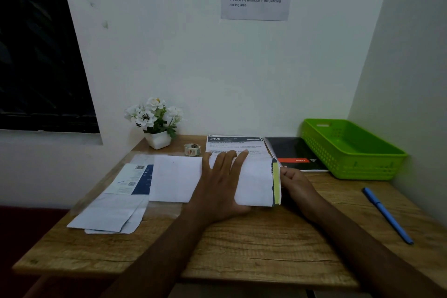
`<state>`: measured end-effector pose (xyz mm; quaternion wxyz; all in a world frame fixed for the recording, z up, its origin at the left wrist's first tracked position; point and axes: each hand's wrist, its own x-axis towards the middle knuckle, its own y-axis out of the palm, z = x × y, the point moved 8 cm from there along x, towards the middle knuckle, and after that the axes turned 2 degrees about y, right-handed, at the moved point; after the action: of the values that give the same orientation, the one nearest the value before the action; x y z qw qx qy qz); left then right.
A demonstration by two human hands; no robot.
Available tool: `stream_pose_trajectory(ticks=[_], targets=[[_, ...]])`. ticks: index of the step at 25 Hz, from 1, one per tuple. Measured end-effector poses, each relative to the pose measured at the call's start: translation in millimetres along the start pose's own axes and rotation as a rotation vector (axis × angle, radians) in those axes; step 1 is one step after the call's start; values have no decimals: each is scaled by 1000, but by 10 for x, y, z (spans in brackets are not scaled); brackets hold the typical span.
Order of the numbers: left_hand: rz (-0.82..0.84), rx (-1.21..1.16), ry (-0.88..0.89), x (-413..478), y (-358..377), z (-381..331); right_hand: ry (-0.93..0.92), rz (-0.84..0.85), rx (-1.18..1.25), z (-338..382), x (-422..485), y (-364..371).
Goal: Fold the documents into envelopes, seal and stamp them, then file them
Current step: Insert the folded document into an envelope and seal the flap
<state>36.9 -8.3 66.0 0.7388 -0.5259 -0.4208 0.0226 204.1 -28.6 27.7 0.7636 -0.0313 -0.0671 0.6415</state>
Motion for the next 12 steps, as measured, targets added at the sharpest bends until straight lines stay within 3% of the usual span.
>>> stream_pose_trajectory(ticks=[12], targets=[[-8,29,7,-16,-5,6,-111,155,3,88,-48,55]])
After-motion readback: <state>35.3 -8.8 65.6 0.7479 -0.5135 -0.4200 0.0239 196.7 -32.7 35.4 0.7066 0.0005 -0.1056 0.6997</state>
